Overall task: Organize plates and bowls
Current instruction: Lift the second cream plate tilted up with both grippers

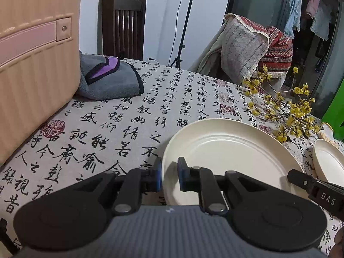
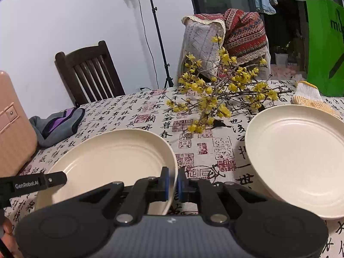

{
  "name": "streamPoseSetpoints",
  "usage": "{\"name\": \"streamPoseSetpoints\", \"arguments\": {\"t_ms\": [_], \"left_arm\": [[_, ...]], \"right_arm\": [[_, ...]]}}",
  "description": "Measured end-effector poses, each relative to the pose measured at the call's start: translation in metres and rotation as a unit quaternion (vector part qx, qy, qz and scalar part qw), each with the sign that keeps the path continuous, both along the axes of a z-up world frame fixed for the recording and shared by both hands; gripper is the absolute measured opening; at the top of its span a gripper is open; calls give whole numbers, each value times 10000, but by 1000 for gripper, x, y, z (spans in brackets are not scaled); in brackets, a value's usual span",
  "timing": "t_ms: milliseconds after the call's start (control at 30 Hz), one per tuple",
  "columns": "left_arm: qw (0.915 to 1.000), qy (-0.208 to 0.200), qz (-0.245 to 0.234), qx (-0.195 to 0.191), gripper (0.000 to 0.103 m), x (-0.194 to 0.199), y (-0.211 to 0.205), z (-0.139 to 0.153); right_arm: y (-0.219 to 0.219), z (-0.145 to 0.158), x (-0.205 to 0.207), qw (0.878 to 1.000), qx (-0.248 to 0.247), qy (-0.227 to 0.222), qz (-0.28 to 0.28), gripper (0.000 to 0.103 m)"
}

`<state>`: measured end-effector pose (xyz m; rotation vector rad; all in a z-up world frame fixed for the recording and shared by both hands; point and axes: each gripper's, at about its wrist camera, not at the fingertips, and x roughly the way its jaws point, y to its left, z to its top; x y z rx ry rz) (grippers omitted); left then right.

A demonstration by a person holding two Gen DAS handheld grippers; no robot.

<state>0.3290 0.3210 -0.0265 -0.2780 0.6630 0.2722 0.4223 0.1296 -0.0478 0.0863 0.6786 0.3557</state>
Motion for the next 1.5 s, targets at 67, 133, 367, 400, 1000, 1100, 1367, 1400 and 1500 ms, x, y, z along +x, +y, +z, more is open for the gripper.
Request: {"name": "streamPoseSetpoints", "arguments": {"t_ms": [67,133,367,400,1000,1100,1367,1400,1500], "left_arm": [[10000,9,8,67,15,0,0,0],[9999,12,10,119,16,0,-1,0],[9998,-50,37,174,16,-2,-1,3],[9998,-56,47,171,16,-2,-1,4],[9982,-519,73,292,15,-20,-7,28],[9979,-567,94,283,15,-23,-7,31],[9981,-539,54,310,15,-29,-9,35],[9980,-556,42,306,15,-30,-9,36],[9978,-607,-6,282,15,-34,-11,41]], "right_arm": [[1,1,-1,10000,-8,-36,35,8],[1,1,-2,10000,-8,-50,64,8],[2,3,-4,9998,-20,-135,108,8],[3,4,-5,9998,-24,-154,120,8],[-1,21,-17,9987,84,-498,107,9],[-1,25,-20,9986,94,-512,96,9],[-1,33,-30,9986,25,-518,59,9],[-2,34,-31,9986,22,-525,53,9],[-5,38,-37,9983,8,-574,33,9]]}}
